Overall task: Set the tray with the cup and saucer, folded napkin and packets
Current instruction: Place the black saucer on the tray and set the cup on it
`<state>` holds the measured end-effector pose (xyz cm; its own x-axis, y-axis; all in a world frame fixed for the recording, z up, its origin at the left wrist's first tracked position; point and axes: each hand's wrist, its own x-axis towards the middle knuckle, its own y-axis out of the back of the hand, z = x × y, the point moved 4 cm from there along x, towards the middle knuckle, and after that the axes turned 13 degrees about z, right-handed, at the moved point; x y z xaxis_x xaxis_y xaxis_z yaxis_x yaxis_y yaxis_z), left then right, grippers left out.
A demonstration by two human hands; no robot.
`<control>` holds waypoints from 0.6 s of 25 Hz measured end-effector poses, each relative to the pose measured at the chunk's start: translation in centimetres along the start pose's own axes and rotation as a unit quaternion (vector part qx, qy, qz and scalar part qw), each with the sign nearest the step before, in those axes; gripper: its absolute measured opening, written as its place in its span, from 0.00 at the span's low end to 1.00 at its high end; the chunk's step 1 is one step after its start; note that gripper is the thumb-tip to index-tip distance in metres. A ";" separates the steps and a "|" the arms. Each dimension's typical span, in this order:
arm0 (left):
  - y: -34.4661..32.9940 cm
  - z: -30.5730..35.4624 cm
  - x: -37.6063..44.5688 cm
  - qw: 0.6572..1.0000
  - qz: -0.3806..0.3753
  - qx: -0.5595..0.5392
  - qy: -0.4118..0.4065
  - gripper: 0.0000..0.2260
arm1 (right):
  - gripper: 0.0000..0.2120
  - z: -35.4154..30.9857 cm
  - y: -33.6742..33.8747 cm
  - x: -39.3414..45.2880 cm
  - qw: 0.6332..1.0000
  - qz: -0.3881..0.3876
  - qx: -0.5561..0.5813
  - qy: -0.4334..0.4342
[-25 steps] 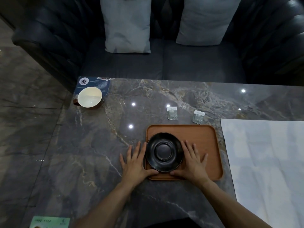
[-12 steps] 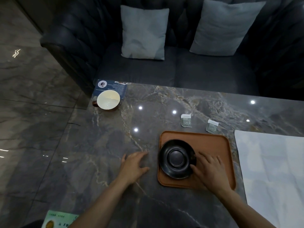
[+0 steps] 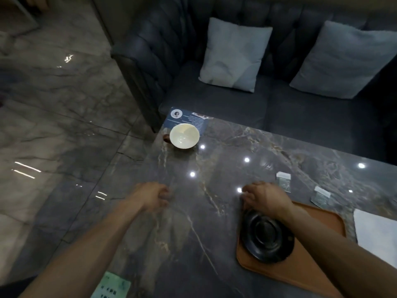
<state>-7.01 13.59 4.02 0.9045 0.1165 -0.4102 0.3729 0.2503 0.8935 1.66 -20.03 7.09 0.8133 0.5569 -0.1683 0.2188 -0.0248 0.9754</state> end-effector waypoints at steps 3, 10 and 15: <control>3.1 -2.5 2.3 0.999 -0.002 0.039 0.005 0.16 | 0.20 -1.6 0.7 4.3 0.999 -0.018 -0.035 0.034; 9.0 -5.3 9.3 0.994 0.048 0.097 0.029 0.16 | 0.23 -4.4 0.9 12.4 0.998 0.010 -0.057 0.027; 10.6 -5.2 13.3 0.995 0.077 0.059 0.024 0.18 | 0.32 -6.6 0.7 17.0 0.999 0.052 0.010 -0.011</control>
<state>7.89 22.73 7.05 0.9429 0.1907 -0.2732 0.2555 0.1124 0.9603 12.04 -5.10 5.90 0.8439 0.5320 -0.0701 0.1435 -0.0978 0.9848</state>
